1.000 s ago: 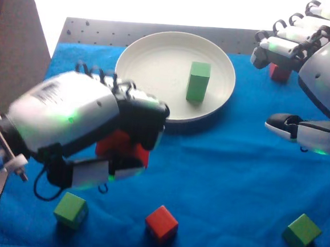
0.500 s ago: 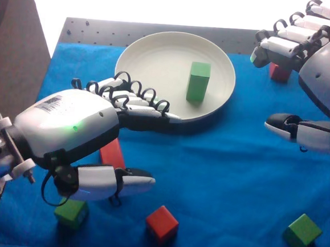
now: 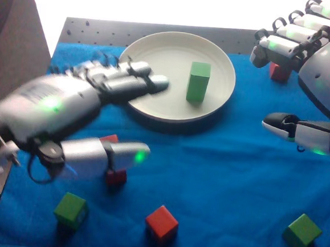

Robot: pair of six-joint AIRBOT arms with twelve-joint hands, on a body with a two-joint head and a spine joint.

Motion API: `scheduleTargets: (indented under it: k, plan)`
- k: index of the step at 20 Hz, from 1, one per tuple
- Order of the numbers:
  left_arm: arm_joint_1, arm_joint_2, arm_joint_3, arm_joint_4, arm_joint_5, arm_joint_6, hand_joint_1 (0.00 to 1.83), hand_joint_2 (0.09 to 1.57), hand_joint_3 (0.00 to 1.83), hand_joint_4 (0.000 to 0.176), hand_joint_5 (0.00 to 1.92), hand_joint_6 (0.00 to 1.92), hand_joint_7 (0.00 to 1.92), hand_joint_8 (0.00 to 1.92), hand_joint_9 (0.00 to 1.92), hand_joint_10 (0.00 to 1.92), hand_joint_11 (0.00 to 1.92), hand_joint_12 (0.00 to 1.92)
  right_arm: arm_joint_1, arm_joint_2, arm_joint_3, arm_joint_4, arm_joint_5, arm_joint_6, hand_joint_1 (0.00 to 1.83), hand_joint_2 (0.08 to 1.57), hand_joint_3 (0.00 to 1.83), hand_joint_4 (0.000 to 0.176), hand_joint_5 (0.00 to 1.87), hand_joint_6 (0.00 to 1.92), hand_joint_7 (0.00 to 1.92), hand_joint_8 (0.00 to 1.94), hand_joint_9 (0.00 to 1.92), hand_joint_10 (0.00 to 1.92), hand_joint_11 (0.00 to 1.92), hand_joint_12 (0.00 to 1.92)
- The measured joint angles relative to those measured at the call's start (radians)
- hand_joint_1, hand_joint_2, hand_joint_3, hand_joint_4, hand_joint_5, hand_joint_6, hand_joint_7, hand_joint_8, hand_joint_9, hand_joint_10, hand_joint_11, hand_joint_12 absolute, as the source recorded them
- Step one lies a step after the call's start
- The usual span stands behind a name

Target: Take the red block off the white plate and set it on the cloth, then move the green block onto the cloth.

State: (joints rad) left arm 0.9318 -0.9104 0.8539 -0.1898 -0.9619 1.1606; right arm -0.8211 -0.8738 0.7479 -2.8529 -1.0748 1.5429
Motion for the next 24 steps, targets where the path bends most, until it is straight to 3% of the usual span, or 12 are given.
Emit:
scheduleTargets:
  k: [2, 3, 5, 6, 9, 10, 11, 12, 14, 17, 19, 24]
  plan:
    - [-0.002, 0.031, -0.006, -0.055, -0.054, 0.092, 0.48, 1.11, 0.00, 0.046, 0.26, 0.00, 0.20, 0.00, 0.18, 0.01, 0.00, 0.53, 0.000, 0.000, 0.000, -0.001, 0.000, 0.000, 1.00, 0.87, 0.03, 0.000, 0.59, 0.77, 0.63, 0.90, 0.57, 1.16, 0.40, 1.60]
    - [-0.010, 0.055, -0.021, -0.110, -0.084, 0.177, 0.50, 1.10, 0.00, 0.046, 0.26, 0.00, 0.20, 0.00, 0.18, 0.00, 0.00, 0.52, 0.000, 0.000, 0.000, 0.001, 0.000, 0.000, 0.98, 0.88, 0.03, 0.000, 0.60, 0.75, 0.63, 0.88, 0.57, 1.11, 0.41, 1.57]
    - [-0.024, 0.060, -0.019, -0.131, -0.117, 0.212, 0.55, 1.04, 0.00, 0.108, 0.28, 0.01, 0.22, 0.01, 0.20, 0.01, 0.00, 0.52, 0.000, 0.000, 0.000, 0.000, 0.000, 0.000, 0.93, 0.90, 0.03, 0.000, 0.55, 0.75, 0.55, 0.88, 0.49, 1.08, 0.31, 1.60]
    - [-0.027, 0.060, -0.013, -0.132, -0.122, 0.212, 0.56, 1.02, 0.00, 0.103, 0.29, 0.01, 0.23, 0.01, 0.21, 0.01, 0.00, 0.57, 0.000, 0.000, 0.000, -0.003, 0.000, 0.000, 0.95, 0.90, 0.03, 0.000, 0.52, 0.75, 0.53, 0.87, 0.45, 1.08, 0.27, 1.61]
    - [-0.032, 0.060, 0.010, -0.177, -0.119, 0.212, 0.58, 1.05, 0.00, 0.053, 0.27, 0.00, 0.21, 0.00, 0.21, 0.01, 0.00, 0.64, 0.000, 0.000, 0.010, -0.004, 0.000, 0.000, 0.93, 0.90, 0.03, 0.000, 0.46, 0.64, 0.46, 0.63, 0.38, 0.90, 0.12, 1.60]
    - [-0.033, 0.060, 0.021, -0.200, -0.119, 0.213, 0.57, 1.06, 0.00, 0.055, 0.27, 0.00, 0.22, 0.00, 0.21, 0.01, 0.00, 0.65, 0.000, 0.000, 0.021, -0.002, 0.001, 0.000, 0.90, 0.89, 0.02, 0.000, 0.45, 0.64, 0.45, 0.61, 0.39, 0.92, 0.17, 1.61]
    - [-0.033, 0.060, 0.027, -0.214, -0.119, 0.217, 0.60, 1.07, 0.00, 0.061, 0.28, 0.00, 0.22, 0.00, 0.21, 0.00, 0.00, 0.62, 0.007, -0.003, 0.032, -0.001, 0.003, 0.001, 0.88, 0.90, 0.02, 0.000, 0.40, 0.66, 0.43, 0.60, 0.38, 0.94, 0.18, 1.62]
    - [-0.034, 0.060, 0.031, -0.235, -0.118, 0.229, 0.55, 1.06, 0.00, 0.090, 0.28, 0.00, 0.23, 0.00, 0.21, 0.00, 0.00, 0.69, 0.023, -0.014, 0.046, 0.006, 0.009, 0.003, 0.85, 0.91, 0.02, 0.000, 0.35, 0.71, 0.41, 0.64, 0.37, 1.02, 0.25, 1.60]
    - [-0.042, 0.060, 0.031, -0.252, -0.116, 0.261, 0.55, 1.04, 0.00, 0.112, 0.30, 0.01, 0.25, 0.00, 0.22, 0.00, 0.00, 0.82, 0.060, -0.039, 0.078, -0.002, 0.029, 0.024, 0.81, 0.92, 0.01, 0.000, 0.33, 0.71, 0.40, 0.67, 0.33, 1.09, 0.20, 1.60]
    - [-0.043, 0.060, 0.031, -0.254, -0.119, 0.267, 0.70, 1.02, 0.00, 0.084, 0.34, 0.01, 0.26, 0.00, 0.24, 0.01, 0.00, 0.89, 0.135, -0.113, 0.175, -0.008, 0.116, 0.093, 0.79, 0.93, 0.00, 0.000, 0.42, 0.45, 0.45, 0.49, 0.33, 0.99, 0.29, 1.57]
    - [-0.043, 0.060, 0.031, -0.263, -0.119, 0.270, 0.74, 1.01, 0.00, 0.062, 0.37, 0.01, 0.27, 0.00, 0.23, 0.00, 0.00, 0.76, 0.151, -0.156, 0.233, -0.009, 0.164, 0.167, 0.80, 0.93, 0.00, 0.000, 0.48, 0.19, 0.49, 0.19, 0.37, 0.70, 0.33, 1.49]
    - [-0.043, 0.059, 0.031, -0.262, -0.120, 0.270, 0.72, 1.01, 0.00, 0.079, 0.38, 0.00, 0.28, 0.00, 0.24, 0.01, 0.00, 0.80, 0.213, -0.237, 0.328, -0.005, 0.246, 0.204, 0.90, 0.98, 0.00, 0.000, 0.58, 0.02, 0.55, 0.03, 0.34, 0.66, 0.18, 1.57]
